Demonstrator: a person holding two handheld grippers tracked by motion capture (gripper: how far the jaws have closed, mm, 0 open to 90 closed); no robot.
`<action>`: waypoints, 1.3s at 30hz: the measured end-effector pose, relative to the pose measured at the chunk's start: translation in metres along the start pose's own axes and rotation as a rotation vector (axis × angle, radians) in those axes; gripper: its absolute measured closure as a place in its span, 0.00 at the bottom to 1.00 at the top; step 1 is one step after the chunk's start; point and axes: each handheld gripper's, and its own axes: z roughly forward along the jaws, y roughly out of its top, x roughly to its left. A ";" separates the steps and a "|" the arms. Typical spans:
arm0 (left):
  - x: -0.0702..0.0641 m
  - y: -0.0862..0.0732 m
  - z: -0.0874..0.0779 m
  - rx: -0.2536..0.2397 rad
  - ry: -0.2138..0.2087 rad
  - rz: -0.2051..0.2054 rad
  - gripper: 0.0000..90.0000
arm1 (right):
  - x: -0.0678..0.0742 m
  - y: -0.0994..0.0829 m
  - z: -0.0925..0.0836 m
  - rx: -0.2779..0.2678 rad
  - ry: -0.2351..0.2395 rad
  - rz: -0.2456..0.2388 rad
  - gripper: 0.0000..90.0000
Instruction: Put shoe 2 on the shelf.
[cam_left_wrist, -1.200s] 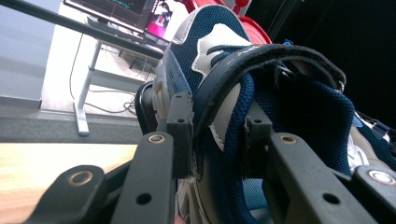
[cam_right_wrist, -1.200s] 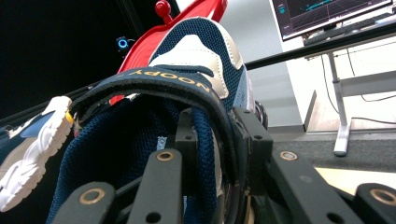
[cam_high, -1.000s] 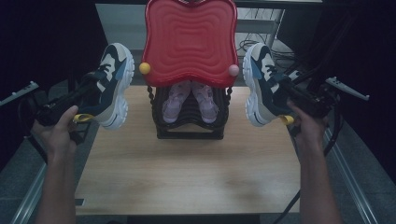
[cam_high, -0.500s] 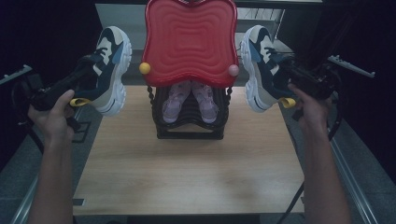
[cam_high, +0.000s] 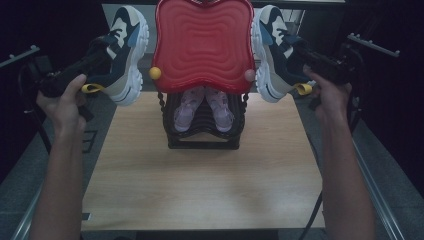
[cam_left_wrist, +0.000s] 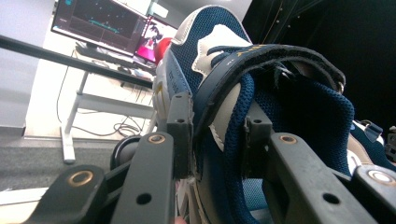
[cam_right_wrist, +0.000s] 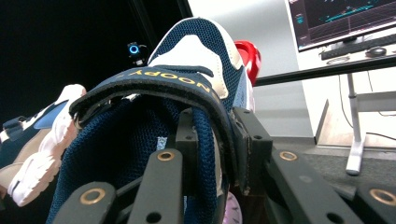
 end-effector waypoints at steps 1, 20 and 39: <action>-0.001 0.002 0.003 -0.002 -0.001 0.000 0.79 | 0.002 0.003 0.003 0.002 0.003 0.000 0.81; -0.036 0.035 0.076 0.013 -0.018 0.040 0.79 | 0.041 0.036 0.075 0.063 0.060 -0.014 0.81; -0.041 0.020 0.125 0.058 0.046 0.095 0.79 | 0.050 0.029 0.119 0.120 -0.025 -0.083 0.81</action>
